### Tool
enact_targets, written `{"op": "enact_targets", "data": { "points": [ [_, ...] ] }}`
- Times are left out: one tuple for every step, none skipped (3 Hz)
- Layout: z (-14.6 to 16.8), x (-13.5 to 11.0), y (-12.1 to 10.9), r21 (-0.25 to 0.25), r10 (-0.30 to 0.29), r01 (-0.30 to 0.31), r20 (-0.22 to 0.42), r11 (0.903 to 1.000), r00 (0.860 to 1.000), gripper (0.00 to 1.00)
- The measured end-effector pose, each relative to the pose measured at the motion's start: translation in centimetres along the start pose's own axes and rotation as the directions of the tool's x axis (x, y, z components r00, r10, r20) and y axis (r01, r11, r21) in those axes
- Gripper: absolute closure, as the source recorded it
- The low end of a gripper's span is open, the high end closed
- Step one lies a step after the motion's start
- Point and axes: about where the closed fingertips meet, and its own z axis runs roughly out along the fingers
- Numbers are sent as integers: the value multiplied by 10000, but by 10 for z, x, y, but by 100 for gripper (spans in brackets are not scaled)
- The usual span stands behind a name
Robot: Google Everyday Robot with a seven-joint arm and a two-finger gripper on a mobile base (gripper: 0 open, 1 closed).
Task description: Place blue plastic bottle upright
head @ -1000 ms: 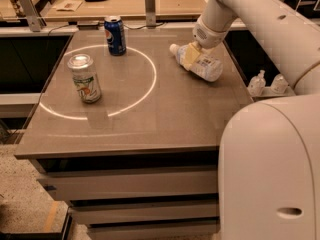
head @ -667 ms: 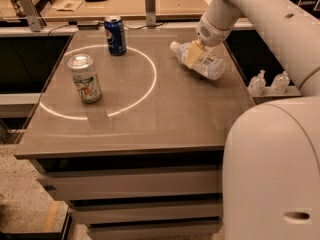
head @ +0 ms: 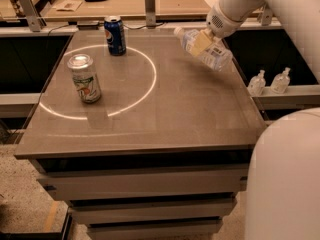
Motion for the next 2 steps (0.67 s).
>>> {"op": "enact_targets", "data": {
  "points": [
    [-28, -6, 1, -352, 77, -21, 1576, 9994, 9875, 100],
    [-46, -12, 9, -913, -208, 531, 3234, 9944, 9460, 100]
  ]
}}
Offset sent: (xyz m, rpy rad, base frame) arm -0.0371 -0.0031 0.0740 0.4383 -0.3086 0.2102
